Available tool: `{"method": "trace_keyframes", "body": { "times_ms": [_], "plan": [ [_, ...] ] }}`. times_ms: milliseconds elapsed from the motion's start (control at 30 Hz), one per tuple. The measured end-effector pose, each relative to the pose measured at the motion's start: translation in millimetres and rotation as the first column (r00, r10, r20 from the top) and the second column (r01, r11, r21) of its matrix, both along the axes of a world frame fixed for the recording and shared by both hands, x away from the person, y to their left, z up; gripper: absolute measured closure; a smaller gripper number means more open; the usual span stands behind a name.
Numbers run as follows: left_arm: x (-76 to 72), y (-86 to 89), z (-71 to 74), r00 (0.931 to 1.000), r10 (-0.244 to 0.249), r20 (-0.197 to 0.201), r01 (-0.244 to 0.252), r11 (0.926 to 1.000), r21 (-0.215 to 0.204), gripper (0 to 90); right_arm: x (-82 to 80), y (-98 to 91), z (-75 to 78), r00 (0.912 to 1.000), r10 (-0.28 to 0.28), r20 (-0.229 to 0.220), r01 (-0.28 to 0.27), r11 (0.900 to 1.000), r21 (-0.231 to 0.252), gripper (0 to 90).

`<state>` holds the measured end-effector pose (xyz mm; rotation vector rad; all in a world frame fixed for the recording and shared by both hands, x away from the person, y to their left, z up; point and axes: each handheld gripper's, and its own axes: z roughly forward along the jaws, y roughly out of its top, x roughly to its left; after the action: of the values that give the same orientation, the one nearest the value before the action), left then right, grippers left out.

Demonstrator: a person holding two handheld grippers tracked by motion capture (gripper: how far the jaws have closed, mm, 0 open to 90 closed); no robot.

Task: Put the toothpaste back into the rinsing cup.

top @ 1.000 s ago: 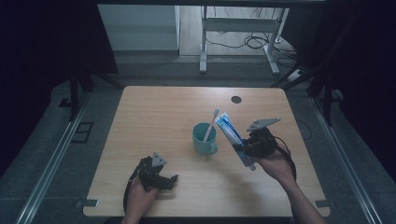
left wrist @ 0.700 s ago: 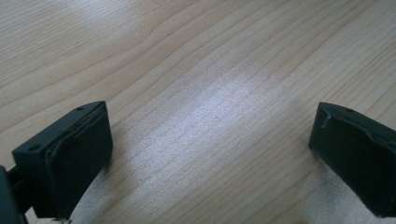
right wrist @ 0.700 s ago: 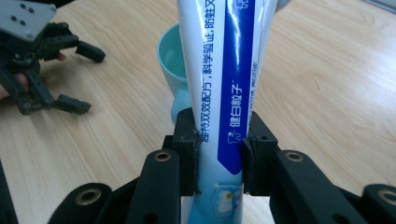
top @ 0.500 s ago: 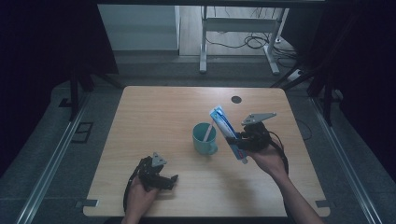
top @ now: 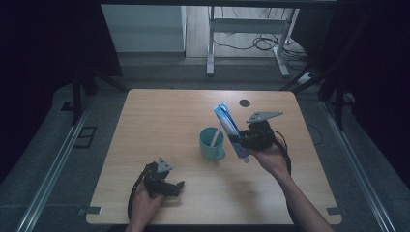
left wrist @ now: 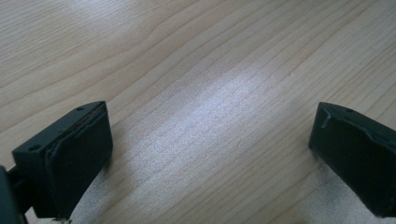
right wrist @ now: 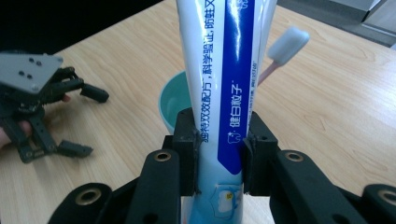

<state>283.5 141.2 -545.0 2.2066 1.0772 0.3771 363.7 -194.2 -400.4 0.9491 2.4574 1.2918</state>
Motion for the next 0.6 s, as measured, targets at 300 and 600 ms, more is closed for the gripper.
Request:
{"method": "trace_keyframes", "body": {
  "times_ms": [300,600],
  "plan": [
    [0.0,0.0,0.0,1.0000,0.001,0.000,-0.001,1.0000,-0.001,0.0,9.4,8.0,2.4,0.9999,-0.009,0.010,0.009,0.9992,0.040,71.0],
    [0.0,0.1,0.1,1.0000,0.000,0.000,0.000,1.0000,0.002,0.0,17.0,18.6,7.4,0.9995,-0.015,0.029,0.013,0.9984,0.055,71.0]
  ]
}}
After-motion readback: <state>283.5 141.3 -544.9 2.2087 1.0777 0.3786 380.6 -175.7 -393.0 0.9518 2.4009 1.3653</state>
